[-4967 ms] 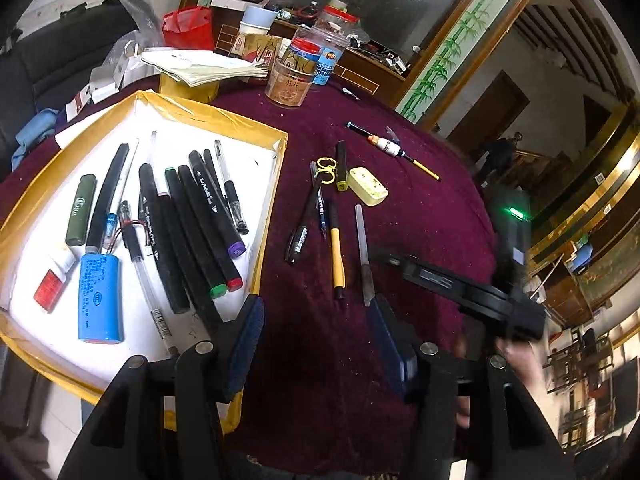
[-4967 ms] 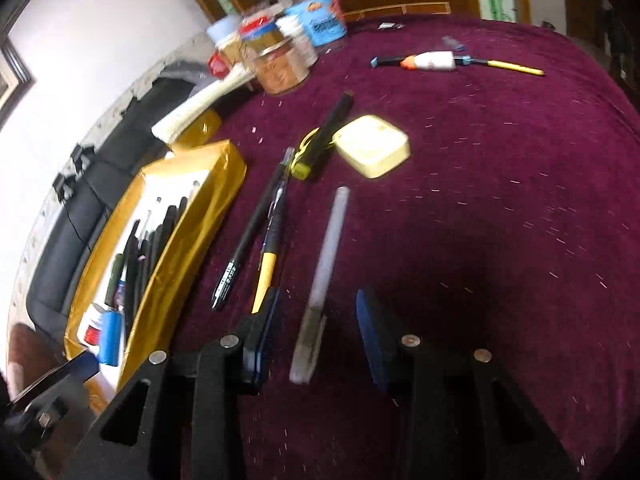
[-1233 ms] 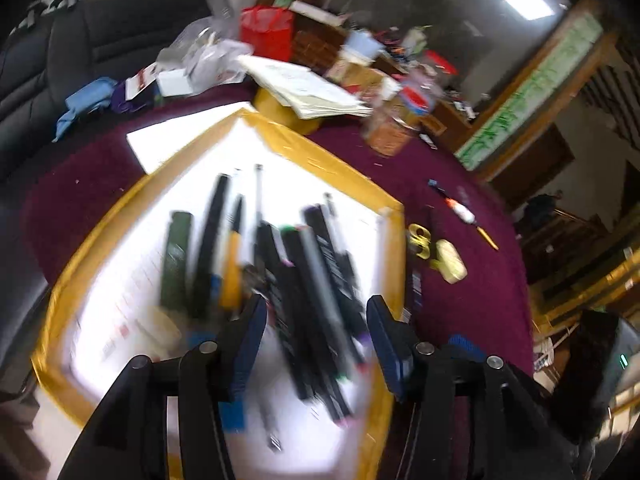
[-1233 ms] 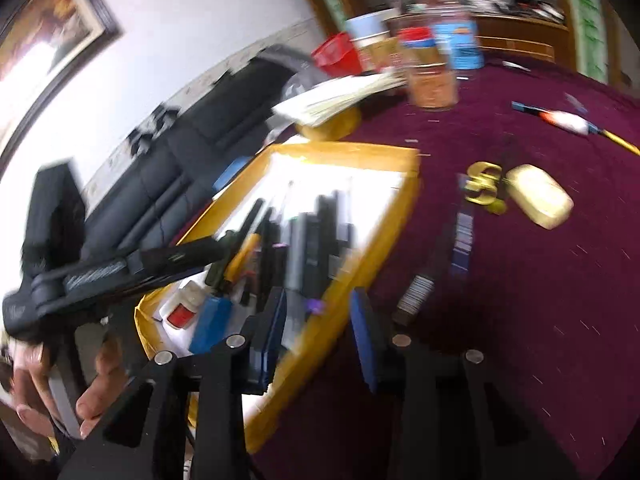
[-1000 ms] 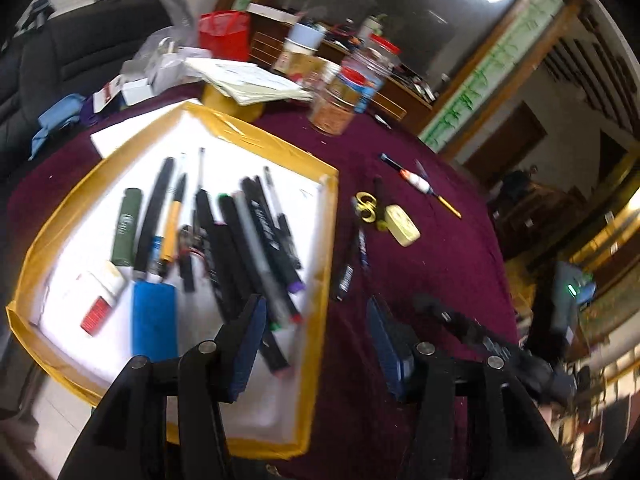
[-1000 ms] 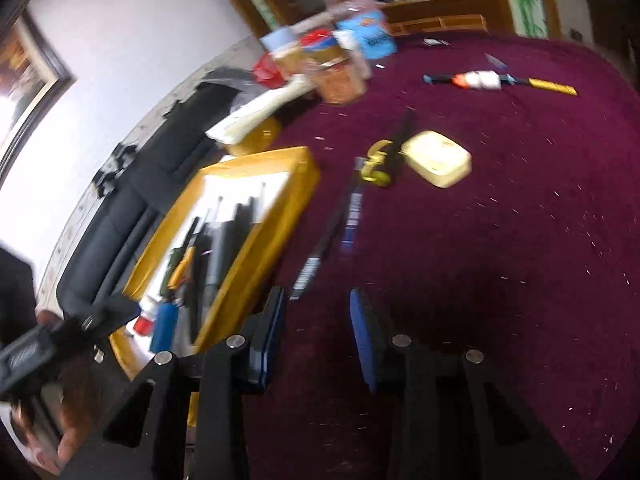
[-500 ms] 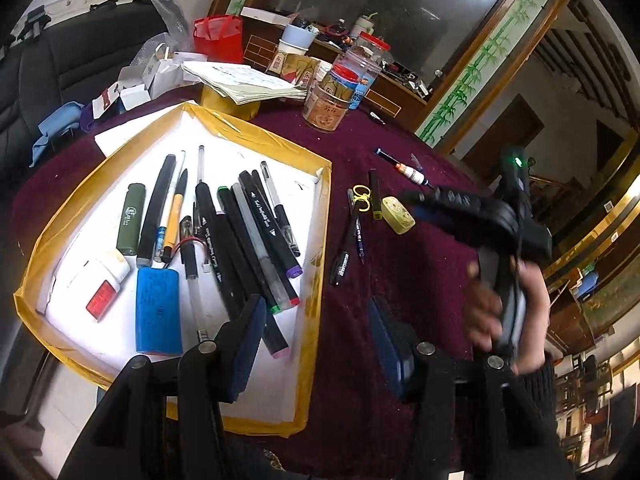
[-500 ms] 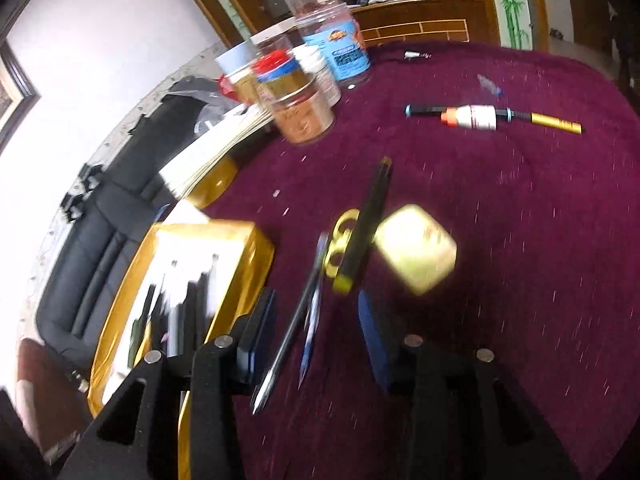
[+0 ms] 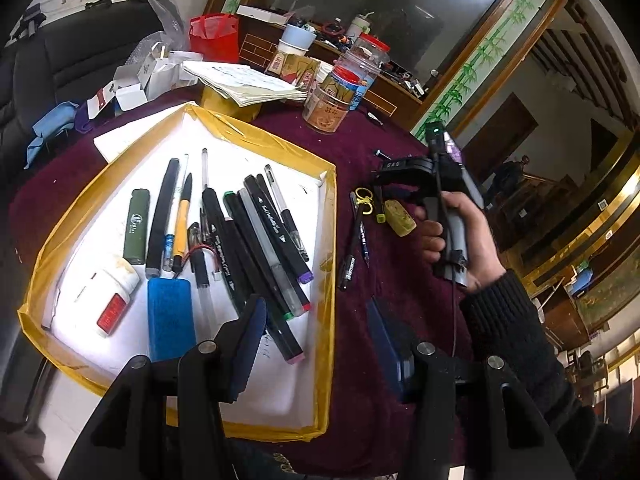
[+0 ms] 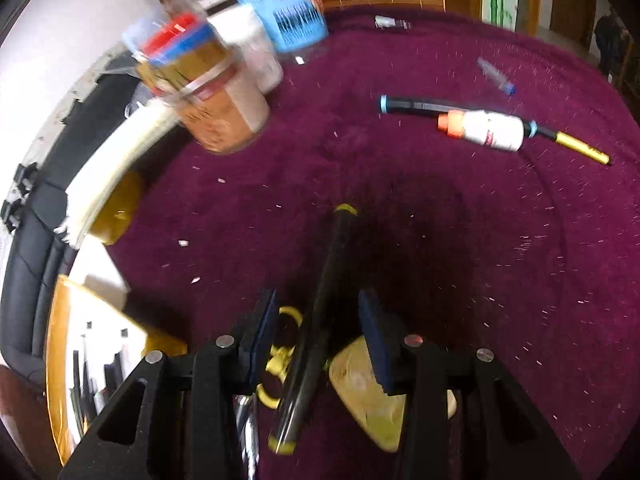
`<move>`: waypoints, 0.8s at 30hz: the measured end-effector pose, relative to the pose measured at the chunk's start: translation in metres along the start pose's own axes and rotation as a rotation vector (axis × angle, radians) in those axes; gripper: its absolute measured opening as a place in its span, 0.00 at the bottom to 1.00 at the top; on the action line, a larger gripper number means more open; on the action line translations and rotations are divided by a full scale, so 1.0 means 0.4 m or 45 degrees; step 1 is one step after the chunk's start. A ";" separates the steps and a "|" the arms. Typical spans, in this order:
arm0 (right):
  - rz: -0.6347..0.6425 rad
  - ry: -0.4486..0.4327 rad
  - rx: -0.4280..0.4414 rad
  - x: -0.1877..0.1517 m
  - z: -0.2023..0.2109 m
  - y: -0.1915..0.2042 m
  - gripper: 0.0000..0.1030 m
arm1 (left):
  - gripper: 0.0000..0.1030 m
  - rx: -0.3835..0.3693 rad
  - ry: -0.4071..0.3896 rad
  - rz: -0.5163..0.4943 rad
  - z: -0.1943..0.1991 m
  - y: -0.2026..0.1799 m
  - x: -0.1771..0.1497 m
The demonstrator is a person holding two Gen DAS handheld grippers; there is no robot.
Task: Organize rigid objects
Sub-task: 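Move both tools to the table and grasp a black yellow-tipped marker with the right tool, then grasp a blue ballpoint pen with the left tool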
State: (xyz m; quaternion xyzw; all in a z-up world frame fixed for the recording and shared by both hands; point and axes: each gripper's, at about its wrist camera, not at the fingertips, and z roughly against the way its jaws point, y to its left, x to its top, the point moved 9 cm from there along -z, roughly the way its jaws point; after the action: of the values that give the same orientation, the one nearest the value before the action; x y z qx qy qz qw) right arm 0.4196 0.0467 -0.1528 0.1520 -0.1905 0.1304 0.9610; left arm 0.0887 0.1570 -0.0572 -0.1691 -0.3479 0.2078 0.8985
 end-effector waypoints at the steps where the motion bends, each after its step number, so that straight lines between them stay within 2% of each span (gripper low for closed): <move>1: 0.012 0.010 -0.005 0.002 -0.014 0.004 0.35 | 0.54 0.000 -0.001 0.002 0.002 0.001 0.001; 4: 0.028 -0.001 -0.041 0.006 -0.014 0.006 0.18 | 0.54 0.007 -0.002 0.002 0.001 -0.001 0.002; 5: 0.018 0.000 -0.022 0.002 -0.012 0.007 0.16 | 0.54 0.005 0.004 -0.001 -0.003 -0.007 0.001; 9: -0.023 -0.027 0.102 -0.037 0.047 0.005 0.16 | 0.54 -0.012 0.039 -0.026 -0.023 -0.037 -0.005; 15: 0.007 -0.079 0.312 -0.173 0.196 -0.026 0.16 | 0.54 -0.013 0.110 -0.116 -0.092 -0.104 -0.002; 20: 0.063 -0.161 0.286 -0.246 0.250 -0.128 0.16 | 0.54 -0.030 0.224 -0.239 -0.189 -0.184 0.011; 24: -0.022 -0.193 0.310 -0.255 0.240 -0.198 0.16 | 0.52 0.018 0.344 -0.313 -0.297 -0.224 0.038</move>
State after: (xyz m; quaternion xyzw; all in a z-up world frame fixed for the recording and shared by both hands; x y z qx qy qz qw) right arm 0.3215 -0.0785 -0.1288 0.2785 -0.2440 0.1323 0.9194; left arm 0.2044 0.0687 -0.0919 -0.1451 -0.2407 0.0742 0.9568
